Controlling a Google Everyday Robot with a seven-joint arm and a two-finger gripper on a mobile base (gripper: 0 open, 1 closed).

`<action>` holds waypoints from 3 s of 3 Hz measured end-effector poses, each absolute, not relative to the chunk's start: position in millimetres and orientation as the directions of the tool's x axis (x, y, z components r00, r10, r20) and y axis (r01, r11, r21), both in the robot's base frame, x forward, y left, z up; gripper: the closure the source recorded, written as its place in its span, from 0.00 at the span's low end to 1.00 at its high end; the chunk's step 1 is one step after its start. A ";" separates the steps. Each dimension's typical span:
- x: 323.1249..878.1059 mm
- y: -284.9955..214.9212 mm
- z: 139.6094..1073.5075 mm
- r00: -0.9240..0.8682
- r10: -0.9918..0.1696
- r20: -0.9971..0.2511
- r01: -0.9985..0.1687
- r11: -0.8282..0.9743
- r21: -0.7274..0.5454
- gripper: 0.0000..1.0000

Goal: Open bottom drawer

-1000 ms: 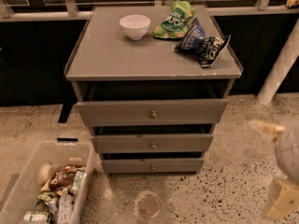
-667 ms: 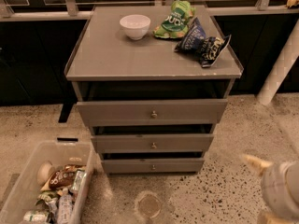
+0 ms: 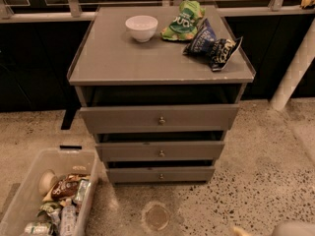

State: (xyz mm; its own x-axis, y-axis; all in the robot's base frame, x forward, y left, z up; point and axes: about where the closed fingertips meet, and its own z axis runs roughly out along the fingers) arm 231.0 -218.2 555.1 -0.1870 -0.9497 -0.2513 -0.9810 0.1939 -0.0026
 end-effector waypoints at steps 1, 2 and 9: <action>186.0 -203.4 470.6 -0.186 -0.953 -0.237 -0.980 0.164 0.110 0.00; 177.1 -192.8 409.3 -0.146 -0.966 -0.211 -0.980 0.113 0.163 0.00; 354.5 -194.7 380.4 -0.125 -0.938 -0.324 -0.981 0.166 -0.103 0.00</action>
Offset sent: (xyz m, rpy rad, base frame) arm -0.0629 0.0548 -0.2334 -0.0480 0.2859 -0.1322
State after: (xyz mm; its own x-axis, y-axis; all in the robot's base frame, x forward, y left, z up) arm 354.5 -194.7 380.4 -0.1248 -0.9378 -0.3239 -0.9806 0.1662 -0.1035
